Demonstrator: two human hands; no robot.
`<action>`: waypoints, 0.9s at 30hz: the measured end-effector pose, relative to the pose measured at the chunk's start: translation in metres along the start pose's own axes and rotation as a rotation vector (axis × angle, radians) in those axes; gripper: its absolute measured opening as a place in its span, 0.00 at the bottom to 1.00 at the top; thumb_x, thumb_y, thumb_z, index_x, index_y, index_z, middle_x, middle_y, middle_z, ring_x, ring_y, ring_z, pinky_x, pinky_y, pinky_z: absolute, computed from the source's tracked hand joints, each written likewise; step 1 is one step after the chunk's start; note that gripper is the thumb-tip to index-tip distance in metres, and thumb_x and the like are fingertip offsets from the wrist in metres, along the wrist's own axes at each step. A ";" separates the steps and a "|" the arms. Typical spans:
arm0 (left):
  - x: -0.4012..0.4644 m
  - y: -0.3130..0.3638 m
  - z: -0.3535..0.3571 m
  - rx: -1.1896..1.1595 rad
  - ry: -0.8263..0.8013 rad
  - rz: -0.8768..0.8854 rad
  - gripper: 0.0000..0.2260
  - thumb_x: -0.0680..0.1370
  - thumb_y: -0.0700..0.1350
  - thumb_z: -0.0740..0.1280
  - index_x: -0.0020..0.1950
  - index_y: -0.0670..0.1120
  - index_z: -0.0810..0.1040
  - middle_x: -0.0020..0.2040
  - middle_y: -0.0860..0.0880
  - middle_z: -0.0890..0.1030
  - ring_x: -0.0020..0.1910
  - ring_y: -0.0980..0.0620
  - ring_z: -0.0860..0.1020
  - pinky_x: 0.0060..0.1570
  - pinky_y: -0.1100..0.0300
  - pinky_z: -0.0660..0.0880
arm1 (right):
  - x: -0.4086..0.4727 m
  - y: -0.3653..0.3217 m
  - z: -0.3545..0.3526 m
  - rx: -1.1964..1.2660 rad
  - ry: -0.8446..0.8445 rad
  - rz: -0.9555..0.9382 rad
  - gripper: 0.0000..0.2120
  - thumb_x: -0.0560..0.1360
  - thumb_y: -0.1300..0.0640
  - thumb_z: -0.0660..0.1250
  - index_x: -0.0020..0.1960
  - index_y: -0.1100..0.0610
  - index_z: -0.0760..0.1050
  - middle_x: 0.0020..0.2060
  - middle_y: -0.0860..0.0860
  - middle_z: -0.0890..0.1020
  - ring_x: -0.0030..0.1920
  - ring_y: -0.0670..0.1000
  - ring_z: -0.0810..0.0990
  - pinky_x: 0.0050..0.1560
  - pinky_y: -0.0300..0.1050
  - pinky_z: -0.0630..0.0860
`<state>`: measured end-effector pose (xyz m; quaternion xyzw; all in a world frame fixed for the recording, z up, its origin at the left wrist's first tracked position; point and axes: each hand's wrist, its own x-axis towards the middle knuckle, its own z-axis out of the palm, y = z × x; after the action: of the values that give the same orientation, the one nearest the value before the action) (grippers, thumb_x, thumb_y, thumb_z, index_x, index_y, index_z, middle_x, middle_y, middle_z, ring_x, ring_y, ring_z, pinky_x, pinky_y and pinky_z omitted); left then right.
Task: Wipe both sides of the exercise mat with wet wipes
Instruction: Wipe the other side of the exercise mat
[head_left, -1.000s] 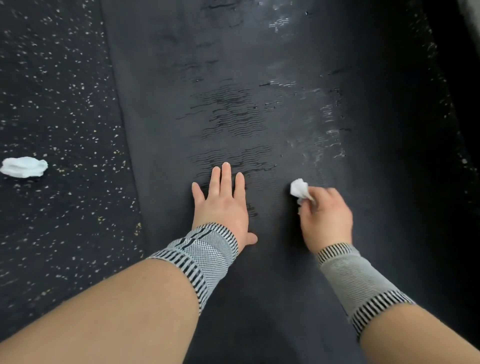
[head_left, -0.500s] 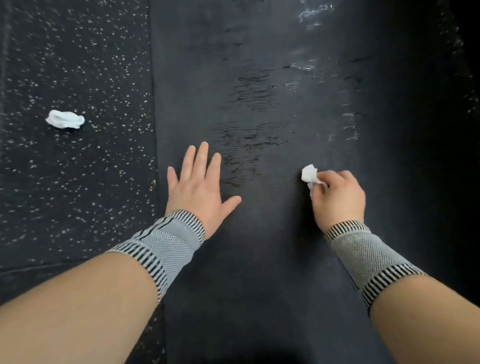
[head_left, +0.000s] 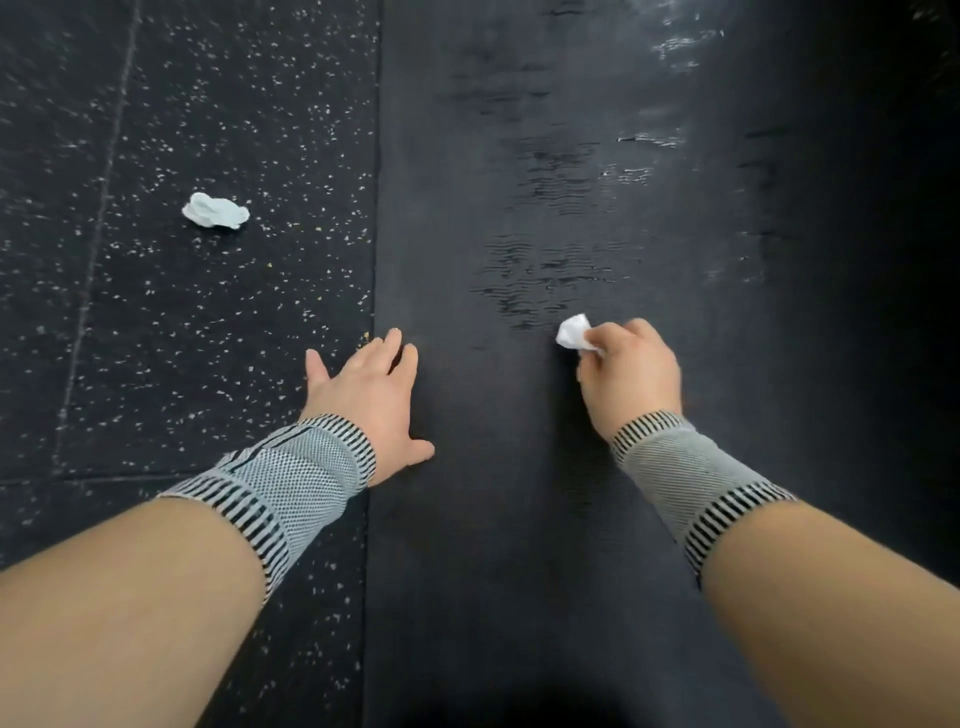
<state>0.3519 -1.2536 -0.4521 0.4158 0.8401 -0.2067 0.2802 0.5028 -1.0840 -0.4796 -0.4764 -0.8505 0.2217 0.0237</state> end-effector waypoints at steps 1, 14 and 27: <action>0.000 -0.003 0.000 0.003 -0.005 0.010 0.47 0.73 0.66 0.66 0.80 0.49 0.42 0.80 0.52 0.39 0.79 0.52 0.44 0.72 0.33 0.46 | -0.001 0.006 -0.005 -0.003 0.025 0.053 0.12 0.76 0.58 0.63 0.57 0.58 0.78 0.50 0.56 0.76 0.49 0.58 0.76 0.49 0.46 0.70; -0.002 -0.006 0.008 -0.023 0.067 -0.098 0.55 0.68 0.71 0.68 0.80 0.47 0.40 0.80 0.49 0.38 0.78 0.47 0.36 0.70 0.29 0.46 | -0.007 -0.069 0.037 0.017 -0.113 -0.211 0.12 0.75 0.60 0.62 0.55 0.53 0.79 0.45 0.54 0.71 0.44 0.59 0.76 0.42 0.43 0.66; 0.007 -0.008 -0.001 -0.034 -0.019 -0.050 0.56 0.68 0.69 0.70 0.80 0.45 0.41 0.80 0.51 0.36 0.77 0.44 0.32 0.68 0.27 0.44 | 0.009 -0.132 0.057 0.071 -0.210 -0.296 0.06 0.77 0.60 0.60 0.50 0.56 0.75 0.44 0.53 0.69 0.43 0.58 0.75 0.42 0.43 0.71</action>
<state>0.3415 -1.2537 -0.4544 0.3878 0.8510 -0.2031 0.2900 0.3777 -1.1560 -0.4802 -0.3191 -0.9008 0.2942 -0.0162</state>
